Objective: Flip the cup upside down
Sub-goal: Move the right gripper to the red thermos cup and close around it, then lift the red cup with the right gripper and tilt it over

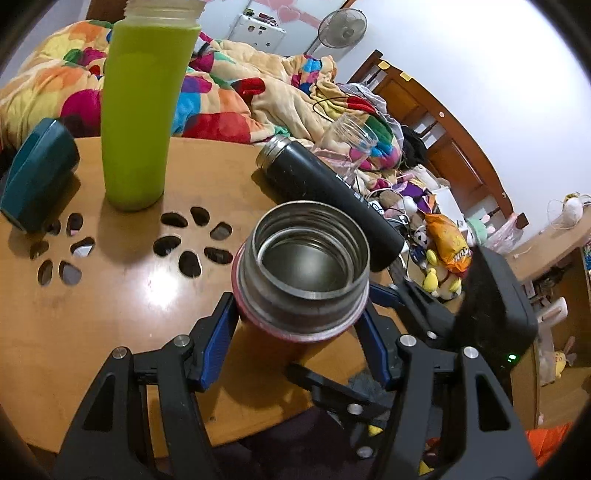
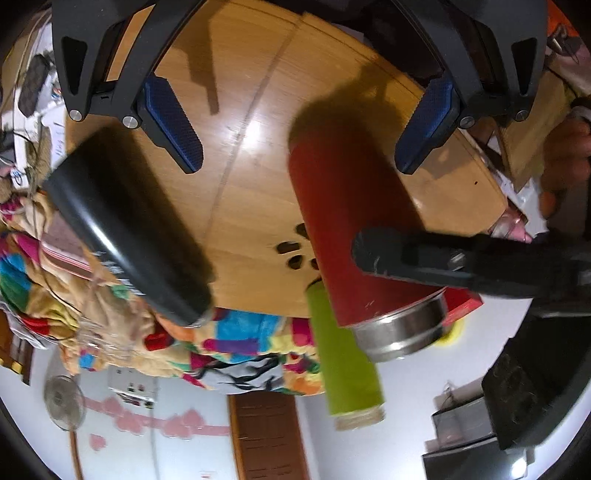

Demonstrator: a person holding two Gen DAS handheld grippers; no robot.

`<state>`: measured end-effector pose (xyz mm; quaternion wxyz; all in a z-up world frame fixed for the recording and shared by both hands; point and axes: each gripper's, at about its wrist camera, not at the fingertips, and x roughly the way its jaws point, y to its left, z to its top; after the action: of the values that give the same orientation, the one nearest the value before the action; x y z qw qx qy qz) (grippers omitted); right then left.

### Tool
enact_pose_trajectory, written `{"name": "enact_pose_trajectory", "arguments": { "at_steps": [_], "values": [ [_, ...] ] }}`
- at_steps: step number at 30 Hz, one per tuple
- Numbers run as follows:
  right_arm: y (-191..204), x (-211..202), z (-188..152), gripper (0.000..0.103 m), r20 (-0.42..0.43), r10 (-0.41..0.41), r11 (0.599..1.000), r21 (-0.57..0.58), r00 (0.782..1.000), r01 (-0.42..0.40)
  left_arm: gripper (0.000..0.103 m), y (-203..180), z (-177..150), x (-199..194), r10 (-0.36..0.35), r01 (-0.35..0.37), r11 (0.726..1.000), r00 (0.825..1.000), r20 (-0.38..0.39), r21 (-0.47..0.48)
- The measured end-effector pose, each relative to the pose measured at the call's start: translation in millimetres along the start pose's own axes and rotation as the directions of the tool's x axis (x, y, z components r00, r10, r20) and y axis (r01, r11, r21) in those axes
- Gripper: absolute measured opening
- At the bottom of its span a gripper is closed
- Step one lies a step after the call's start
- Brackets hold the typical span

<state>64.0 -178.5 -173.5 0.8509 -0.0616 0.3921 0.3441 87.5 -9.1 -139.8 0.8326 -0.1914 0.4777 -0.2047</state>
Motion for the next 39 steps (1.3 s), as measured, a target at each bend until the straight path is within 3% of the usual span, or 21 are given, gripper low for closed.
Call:
{"name": "enact_pose_trajectory", "arguments": {
  "at_steps": [4,8,12,15,27,39],
  "values": [
    [12,12,8,0.094,0.003,0.048,0.998,-0.038,0.999,-0.048,0.062,7,-3,-2,-0.042,0.042,0.998,0.999,-0.009,-0.043],
    [24,24,14,0.072,-0.003,0.088,0.993,-0.081,0.996,-0.088,0.062,16,-3,-4,-0.051,0.052,0.996,0.999,0.005,-0.068],
    [30,26,13,0.066,0.008,0.067,0.991,-0.115,0.998,-0.066,0.062,22,-3,-6,-0.051,0.055,0.994,0.998,0.038,-0.095],
    [32,25,11,0.064,0.016,0.068,0.99,-0.123,0.998,-0.065,0.062,26,-2,-6,-0.013,0.02,0.995,0.997,0.07,-0.103],
    [37,29,9,0.059,0.021,0.096,0.99,-0.105,0.995,-0.093,0.068,59,-6,6,-0.003,0.031,0.969,0.993,0.115,-0.243],
    [37,40,9,0.059,0.003,0.109,0.989,-0.102,0.994,-0.108,0.072,46,-8,10,0.178,-0.162,0.976,0.979,0.101,-0.147]
  ]
}}
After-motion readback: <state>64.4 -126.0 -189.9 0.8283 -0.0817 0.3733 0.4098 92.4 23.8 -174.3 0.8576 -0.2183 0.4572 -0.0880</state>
